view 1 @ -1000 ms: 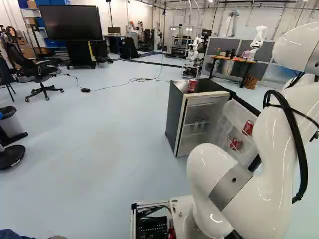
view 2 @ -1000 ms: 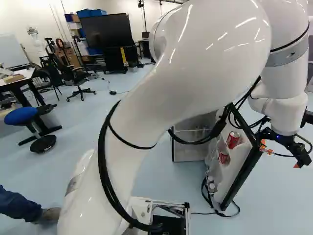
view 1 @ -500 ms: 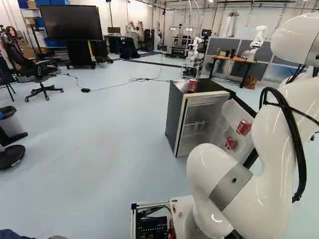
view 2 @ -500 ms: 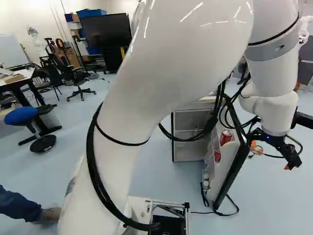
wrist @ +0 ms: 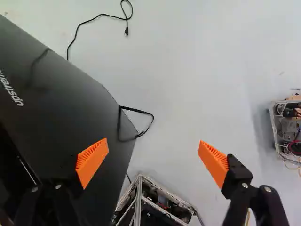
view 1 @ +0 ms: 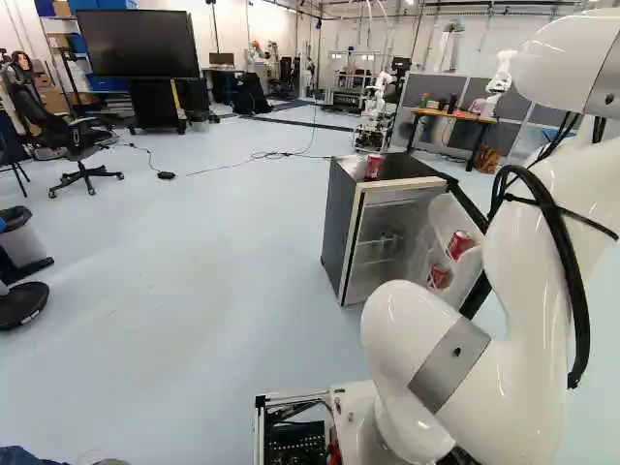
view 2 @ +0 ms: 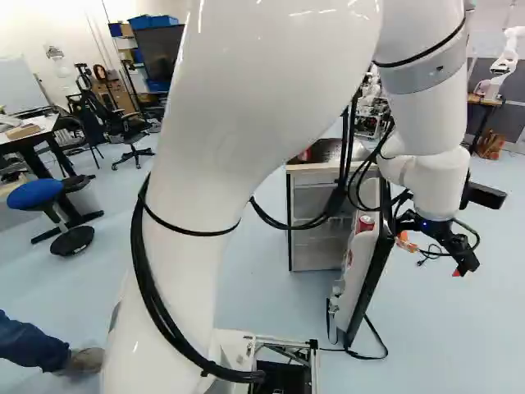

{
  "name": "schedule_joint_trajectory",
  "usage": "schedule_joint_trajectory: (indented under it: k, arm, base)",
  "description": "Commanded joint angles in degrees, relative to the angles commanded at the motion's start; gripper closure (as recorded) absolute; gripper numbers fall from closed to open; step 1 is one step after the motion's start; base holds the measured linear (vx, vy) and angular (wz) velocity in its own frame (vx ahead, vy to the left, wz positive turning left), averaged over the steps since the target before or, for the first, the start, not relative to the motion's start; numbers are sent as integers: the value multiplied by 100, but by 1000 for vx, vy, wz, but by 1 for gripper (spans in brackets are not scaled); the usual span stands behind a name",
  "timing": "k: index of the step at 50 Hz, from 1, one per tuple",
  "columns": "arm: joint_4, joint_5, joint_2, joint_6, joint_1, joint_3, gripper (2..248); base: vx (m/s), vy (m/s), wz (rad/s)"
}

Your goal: Grab a drink from the fridge

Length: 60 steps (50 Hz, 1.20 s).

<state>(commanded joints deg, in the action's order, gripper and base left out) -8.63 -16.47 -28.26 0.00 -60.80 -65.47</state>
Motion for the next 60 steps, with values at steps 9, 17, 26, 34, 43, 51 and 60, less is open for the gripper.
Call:
schedule_joint_trajectory:
  k: [9, 17, 26, 34, 43, 51, 60]
  arm:
    - [0, 0, 103, 0, 171, 145, 3]
    - [0, 0, 182, 0, 332, 255, 3]
    - [0, 0, 260, 0, 520, 363, 3]
    - [0, 0, 317, 0, 691, 442, 3]
    - [0, 0, 362, 0, 888, 503, 3]
    - [0, 0, 387, 0, 1069, 538, 3]
    - [0, 0, 405, 0, 1274, 563, 3]
  base:
    - [0, 0, 0]
    - [0, 0, 0]
    - [0, 0, 0]
    - [0, 0, 0]
    - [0, 0, 0]
    - [0, 0, 0]
    - [0, 0, 0]
